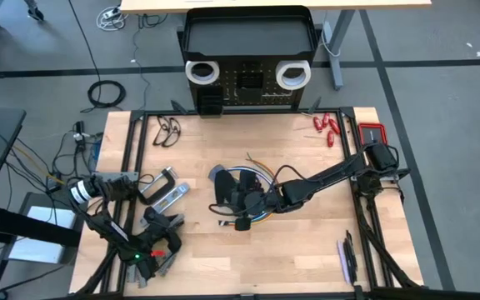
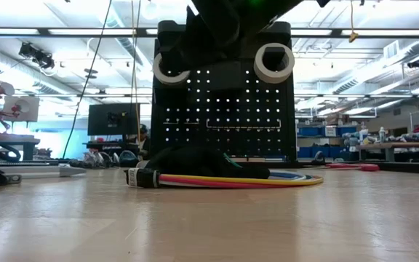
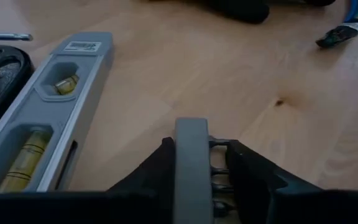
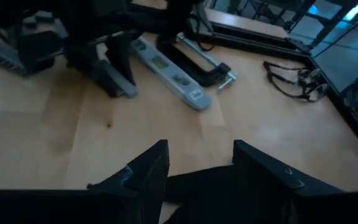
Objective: Hang tools onto peg board
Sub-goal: Put the terminal block into the black bin on the peg board
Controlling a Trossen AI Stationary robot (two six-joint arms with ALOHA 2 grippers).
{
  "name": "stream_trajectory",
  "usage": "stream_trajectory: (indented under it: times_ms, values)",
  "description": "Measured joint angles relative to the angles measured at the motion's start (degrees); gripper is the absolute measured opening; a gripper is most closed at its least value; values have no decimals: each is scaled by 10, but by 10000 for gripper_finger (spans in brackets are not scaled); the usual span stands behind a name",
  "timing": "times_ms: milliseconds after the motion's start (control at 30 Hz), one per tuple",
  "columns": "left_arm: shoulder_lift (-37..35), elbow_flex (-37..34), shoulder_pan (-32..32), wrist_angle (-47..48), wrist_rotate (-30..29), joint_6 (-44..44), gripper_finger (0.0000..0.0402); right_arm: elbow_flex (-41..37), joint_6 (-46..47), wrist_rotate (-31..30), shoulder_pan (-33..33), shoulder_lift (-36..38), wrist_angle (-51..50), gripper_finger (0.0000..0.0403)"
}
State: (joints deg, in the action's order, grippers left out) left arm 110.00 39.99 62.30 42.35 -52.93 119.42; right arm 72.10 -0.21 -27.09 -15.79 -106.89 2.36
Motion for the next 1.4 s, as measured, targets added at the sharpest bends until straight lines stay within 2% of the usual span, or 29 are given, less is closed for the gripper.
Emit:
stream_trajectory:
  times_ms: [133,233,300,400,467,567,667,767,900,1000,1200,1400]
  values:
    - [-1,10,-5,17,6,-7,126,0,-2,0,-6,0,9,187]
    - [-24,28,-12,66,20,-3,126,0,-32,0,-12,-1,32,187]
    - [-58,38,-20,131,6,-3,125,0,-55,-1,-17,0,53,187]
    - [-131,45,-30,147,-44,-9,125,0,-78,3,-21,0,79,187]
    - [-185,38,-39,141,-52,-45,125,0,-109,20,-26,0,110,187]
    - [-271,24,-49,93,-58,-125,125,0,-187,60,-32,-8,162,187]
    - [-346,10,-64,28,-46,-219,125,0,-286,73,-42,-30,213,187]
    - [-418,-6,-85,-61,0,-332,125,1,-362,78,-45,-65,288,187]
    - [-470,-44,-121,-249,78,-482,125,32,-416,78,-48,-120,344,187]
    - [-477,-60,-157,-378,124,-563,124,70,-434,78,-49,-157,352,187]
    - [-459,-66,-208,-452,199,-611,106,98,-438,44,-51,-178,350,187]
    - [-455,-66,-227,-498,235,-665,88,98,-439,29,-51,-176,345,180]
